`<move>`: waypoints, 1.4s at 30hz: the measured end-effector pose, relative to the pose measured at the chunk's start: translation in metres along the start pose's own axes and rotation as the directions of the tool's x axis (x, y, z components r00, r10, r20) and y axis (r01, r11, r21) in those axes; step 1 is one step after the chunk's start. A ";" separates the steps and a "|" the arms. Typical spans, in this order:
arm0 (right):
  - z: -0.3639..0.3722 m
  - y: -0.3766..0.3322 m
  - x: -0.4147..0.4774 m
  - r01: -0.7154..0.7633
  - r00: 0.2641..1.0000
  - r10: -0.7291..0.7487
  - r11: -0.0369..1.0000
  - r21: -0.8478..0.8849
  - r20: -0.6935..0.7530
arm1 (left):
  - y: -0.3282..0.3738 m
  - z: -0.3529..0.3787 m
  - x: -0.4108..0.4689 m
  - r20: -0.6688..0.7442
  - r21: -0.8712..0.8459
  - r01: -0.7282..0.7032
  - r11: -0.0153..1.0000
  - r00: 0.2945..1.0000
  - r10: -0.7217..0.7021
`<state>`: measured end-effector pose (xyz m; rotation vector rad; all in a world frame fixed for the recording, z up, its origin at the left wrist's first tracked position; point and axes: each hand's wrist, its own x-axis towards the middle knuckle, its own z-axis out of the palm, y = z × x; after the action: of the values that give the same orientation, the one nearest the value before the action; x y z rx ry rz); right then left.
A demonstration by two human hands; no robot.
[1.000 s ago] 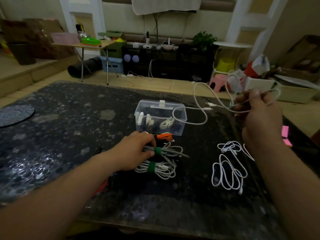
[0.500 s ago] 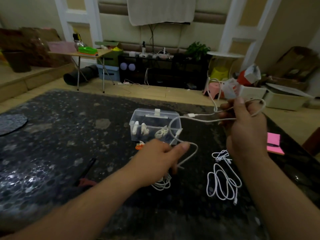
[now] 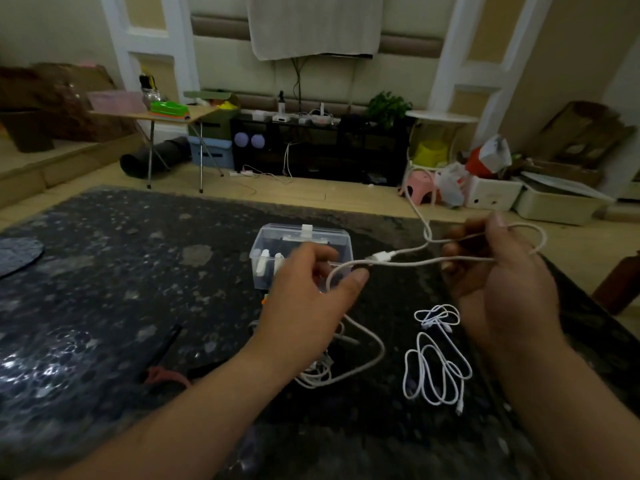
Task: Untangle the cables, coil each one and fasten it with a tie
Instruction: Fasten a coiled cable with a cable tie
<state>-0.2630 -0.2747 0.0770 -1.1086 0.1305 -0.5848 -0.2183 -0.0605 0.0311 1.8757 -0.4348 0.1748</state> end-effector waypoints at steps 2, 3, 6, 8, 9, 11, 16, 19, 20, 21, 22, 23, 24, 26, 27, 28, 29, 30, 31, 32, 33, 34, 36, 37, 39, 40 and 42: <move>-0.008 -0.005 0.006 -0.047 0.999 0.048 0.993 0.109 -0.006 | -0.006 -0.001 0.000 -0.069 0.242 -0.129 0.962 0.986 0.150; -0.011 -0.007 0.008 -0.064 0.998 0.066 0.988 0.142 -0.013 | -0.009 -0.001 0.000 -0.029 0.271 -0.113 0.956 0.992 0.126; -0.014 -0.009 0.013 -0.096 0.995 0.103 0.970 0.225 -0.019 | -0.013 0.001 0.001 0.102 0.100 0.137 0.985 0.984 -0.147; -0.013 -0.010 0.013 -0.112 0.993 0.121 0.955 0.275 -0.017 | -0.016 0.006 0.001 0.127 0.022 0.214 0.977 0.968 -0.215; -0.012 -0.010 0.014 -0.119 0.992 0.129 0.946 0.300 -0.015 | -0.016 0.007 0.001 0.133 -0.007 0.236 0.972 0.963 -0.233; -0.009 -0.012 0.014 -0.124 0.991 0.134 0.929 0.349 -0.004 | -0.015 0.008 0.001 0.133 -0.084 0.299 0.951 0.949 -0.287; -0.001 -0.006 0.014 -0.169 0.982 0.191 0.878 0.447 -0.004 | -0.015 0.023 -0.001 0.310 -0.317 0.552 0.771 0.829 -0.466; 0.005 0.007 0.013 -0.245 0.959 0.283 0.837 0.490 -0.003 | -0.014 0.043 -0.008 0.477 -0.391 0.644 0.658 0.753 -0.454; 0.008 0.011 0.013 -0.265 0.952 0.306 0.833 0.486 -0.006 | -0.013 0.048 -0.010 0.500 -0.408 0.666 0.624 0.735 -0.457; 0.009 0.015 0.014 -0.279 0.946 0.323 0.831 0.481 -0.010 | -0.012 0.051 -0.010 0.512 -0.438 0.680 0.588 0.726 -0.459; 0.011 0.019 0.014 -0.289 0.942 0.334 0.830 0.478 -0.010 | -0.009 0.052 -0.010 0.523 -0.469 0.689 0.552 0.720 -0.456; 0.012 0.022 0.014 -0.294 0.941 0.338 0.832 0.470 -0.010 | -0.006 0.052 -0.008 0.533 -0.492 0.689 0.532 0.722 -0.442; 0.012 0.024 0.015 -0.293 0.942 0.334 0.842 0.453 -0.011 | -0.002 0.050 -0.008 0.540 -0.501 0.680 0.535 0.729 -0.420; 0.012 0.028 0.017 -0.289 0.946 0.323 0.873 0.393 -0.023 | 0.007 0.045 -0.006 0.508 -0.477 0.621 0.622 0.772 -0.382; 0.012 0.031 0.018 -0.285 0.947 0.319 0.886 0.366 -0.036 | 0.011 0.042 -0.007 0.468 -0.430 0.565 0.704 0.807 -0.361; 0.012 0.033 0.018 -0.282 0.947 0.317 0.893 0.352 -0.047 | 0.014 0.040 -0.007 0.419 -0.360 0.489 0.795 0.846 -0.330; 0.013 0.036 0.018 -0.286 0.944 0.324 0.894 0.346 -0.058 | 0.015 0.039 -0.009 0.368 -0.284 0.407 0.868 0.882 -0.293; 0.015 0.039 0.018 -0.297 0.937 0.341 0.890 0.345 -0.072 | 0.015 0.039 -0.010 0.337 -0.236 0.338 0.911 0.908 -0.250; 0.018 0.041 0.016 -0.307 0.929 0.358 0.886 0.346 -0.092 | 0.016 0.040 -0.012 0.319 -0.224 0.294 0.929 0.923 -0.215; 0.021 0.044 0.014 -0.311 0.923 0.368 0.885 0.346 -0.111 | 0.017 0.043 -0.015 0.310 -0.247 0.281 0.927 0.930 -0.199; 0.023 0.046 0.013 -0.307 0.921 0.367 0.889 0.340 -0.130 | 0.020 0.046 -0.016 0.288 -0.290 0.283 0.914 0.937 -0.198; 0.025 0.047 0.012 -0.297 0.922 0.359 0.897 0.327 -0.146 | 0.021 0.048 -0.017 0.249 -0.342 0.285 0.895 0.946 -0.206; 0.027 0.047 0.010 -0.277 0.921 0.340 0.915 0.294 -0.191 | 0.024 0.048 -0.015 0.185 -0.451 0.315 0.835 0.948 -0.258; 0.027 0.046 0.010 -0.270 0.917 0.335 0.922 0.278 -0.218 | 0.024 0.047 -0.012 0.197 -0.525 0.347 0.777 0.938 -0.286; 0.027 0.045 0.012 -0.261 0.914 0.322 0.933 0.248 -0.246 | 0.026 0.045 -0.007 0.284 -0.651 0.430 0.625 0.902 -0.325; 0.026 0.044 0.013 -0.253 0.917 0.313 0.936 0.245 -0.247 | 0.027 0.044 -0.005 0.337 -0.663 0.480 0.575 0.877 -0.343; 0.025 0.042 0.014 -0.239 0.917 0.308 0.933 0.268 -0.253 | 0.026 0.046 -0.009 0.433 -0.599 0.560 0.572 0.828 -0.357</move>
<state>-0.2256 -0.2483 0.0546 -0.7529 0.4574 -0.4912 -0.2411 -0.1095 0.0353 1.1630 -0.1233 -0.5585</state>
